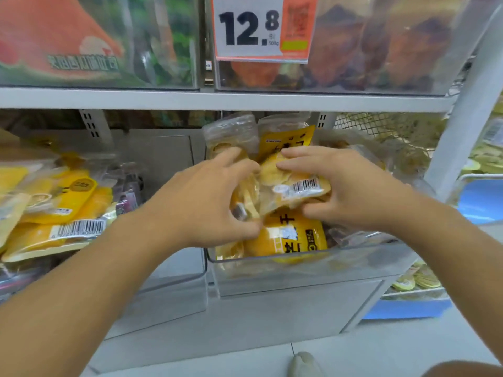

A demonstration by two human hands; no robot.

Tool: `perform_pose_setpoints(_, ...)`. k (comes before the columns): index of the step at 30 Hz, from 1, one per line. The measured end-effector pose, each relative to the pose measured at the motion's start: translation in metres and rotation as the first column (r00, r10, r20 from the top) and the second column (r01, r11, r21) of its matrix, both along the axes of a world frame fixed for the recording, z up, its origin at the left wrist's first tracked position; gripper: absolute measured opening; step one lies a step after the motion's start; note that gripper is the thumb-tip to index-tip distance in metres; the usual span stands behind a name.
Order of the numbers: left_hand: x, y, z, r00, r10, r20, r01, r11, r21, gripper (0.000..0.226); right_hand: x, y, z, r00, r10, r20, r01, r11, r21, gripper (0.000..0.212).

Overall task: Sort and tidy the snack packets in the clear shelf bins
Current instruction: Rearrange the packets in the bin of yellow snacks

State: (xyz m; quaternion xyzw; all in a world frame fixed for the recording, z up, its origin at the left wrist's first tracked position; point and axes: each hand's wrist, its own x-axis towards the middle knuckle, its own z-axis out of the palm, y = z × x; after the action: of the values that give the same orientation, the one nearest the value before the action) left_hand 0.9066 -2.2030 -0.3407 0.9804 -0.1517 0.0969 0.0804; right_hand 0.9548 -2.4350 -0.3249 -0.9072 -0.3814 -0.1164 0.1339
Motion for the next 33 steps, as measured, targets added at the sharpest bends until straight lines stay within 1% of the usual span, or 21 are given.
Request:
perform_pose_setpoints(1, 0.001, 0.002, 0.000, 1.000, 0.015, 0.020, -0.015, 0.999, -0.032, 0.077, 0.005, 0.004, -0.003, 0.999, 0.003, 0.045, -0.003, 1.000, 0.002, 0.070)
perform_pose_setpoints(4, 0.004, 0.011, -0.002, 0.998, 0.051, 0.031, -0.044, 0.978, -0.205, 0.058, 0.016, 0.015, -0.009, 0.992, -0.017, 0.128, 0.012, 0.999, 0.035, 0.056)
perform_pose_setpoints(6, 0.005, 0.014, -0.005, 0.997, 0.061, 0.045, -0.046, 0.960, -0.275, 0.045, 0.021, 0.018, -0.011, 0.989, -0.049, 0.143, 0.025, 0.986, 0.165, 0.047)
perform_pose_setpoints(9, 0.005, 0.014, -0.008, 0.991, 0.084, 0.100, -0.040, 0.923, -0.384, 0.037, 0.026, 0.018, -0.008, 0.985, -0.085, 0.150, 0.012, 0.901, 0.433, 0.032)
perform_pose_setpoints(11, 0.005, 0.014, -0.009, 0.987, 0.107, 0.122, -0.041, 0.893, -0.448, 0.037, 0.027, 0.018, -0.008, 0.988, -0.055, 0.143, -0.031, 0.843, 0.536, 0.026)
perform_pose_setpoints(13, 0.004, 0.013, -0.009, 0.986, 0.112, 0.124, -0.042, 0.884, -0.466, 0.040, 0.024, 0.019, -0.011, 0.996, 0.009, 0.087, -0.058, 0.810, 0.584, 0.029)
perform_pose_setpoints(15, 0.003, 0.014, -0.010, 0.982, 0.139, 0.129, -0.059, 0.871, -0.488, 0.051, 0.021, 0.019, -0.016, 0.998, 0.047, 0.043, -0.063, 0.803, 0.592, 0.032)
perform_pose_setpoints(17, 0.002, 0.015, -0.012, 0.976, 0.192, 0.100, -0.101, 0.812, -0.575, 0.064, 0.018, 0.018, -0.019, 0.998, 0.056, 0.025, -0.060, 0.804, 0.591, 0.030)
perform_pose_setpoints(18, 0.001, 0.015, -0.012, 0.975, 0.205, 0.081, -0.112, 0.777, -0.619, 0.068, 0.017, 0.017, -0.018, 0.997, 0.071, 0.012, -0.063, 0.780, 0.623, 0.029)
perform_pose_setpoints(19, -0.001, 0.015, -0.011, 0.976, 0.203, 0.080, -0.107, 0.762, -0.639, 0.072, 0.014, 0.018, -0.017, 0.994, 0.109, -0.005, -0.077, 0.735, 0.673, 0.027)
perform_pose_setpoints(20, -0.001, 0.015, -0.012, 0.978, 0.186, 0.092, -0.088, 0.776, -0.625, 0.074, 0.011, 0.019, -0.016, 0.990, 0.141, -0.012, -0.088, 0.685, 0.723, 0.027)
perform_pose_setpoints(21, -0.001, 0.013, -0.013, 0.979, 0.170, 0.112, -0.075, 0.813, -0.578, 0.072, 0.009, 0.021, -0.014, 0.987, 0.160, -0.006, -0.099, 0.636, 0.765, 0.026)
perform_pose_setpoints(23, 0.001, 0.009, -0.015, 0.972, 0.186, 0.143, -0.091, 0.861, -0.500, 0.055, 0.004, 0.025, -0.010, 0.990, 0.136, 0.047, -0.115, 0.551, 0.827, 0.020)
perform_pose_setpoints(24, 0.002, 0.007, -0.015, 0.969, 0.210, 0.134, -0.115, 0.855, -0.507, 0.045, 0.003, 0.027, -0.008, 0.992, 0.088, 0.092, -0.125, 0.535, 0.835, 0.017)
perform_pose_setpoints(25, 0.003, 0.004, -0.016, 0.966, 0.230, 0.120, -0.137, 0.846, -0.516, 0.040, 0.004, 0.028, -0.008, 0.991, 0.046, 0.123, -0.128, 0.551, 0.825, 0.015)
perform_pose_setpoints(26, 0.003, 0.002, -0.016, 0.964, 0.244, 0.105, -0.158, 0.844, -0.513, 0.043, 0.004, 0.031, -0.008, 0.990, 0.032, 0.138, -0.130, 0.599, 0.790, 0.016)
perform_pose_setpoints(28, 0.001, -0.003, -0.015, 0.958, 0.279, 0.067, -0.222, 0.869, -0.442, 0.057, 0.006, 0.033, -0.016, 0.994, 0.029, 0.104, -0.092, 0.732, 0.675, 0.019)
perform_pose_setpoints(29, 0.001, -0.005, -0.016, 0.953, 0.295, 0.064, -0.246, 0.881, -0.404, 0.063, 0.008, 0.033, -0.021, 0.996, 0.006, 0.091, -0.062, 0.774, 0.630, 0.019)
perform_pose_setpoints(31, -0.001, -0.004, -0.015, 0.945, 0.316, 0.087, -0.260, 0.884, -0.389, 0.070, 0.013, 0.030, -0.027, 0.988, -0.070, 0.135, -0.025, 0.801, 0.598, 0.021)
perform_pose_setpoints(33, -0.002, 0.003, -0.015, 0.942, 0.320, 0.104, -0.237, 0.849, -0.472, 0.070, 0.016, 0.027, -0.024, 0.978, -0.123, 0.169, 0.001, 0.812, 0.583, 0.023)
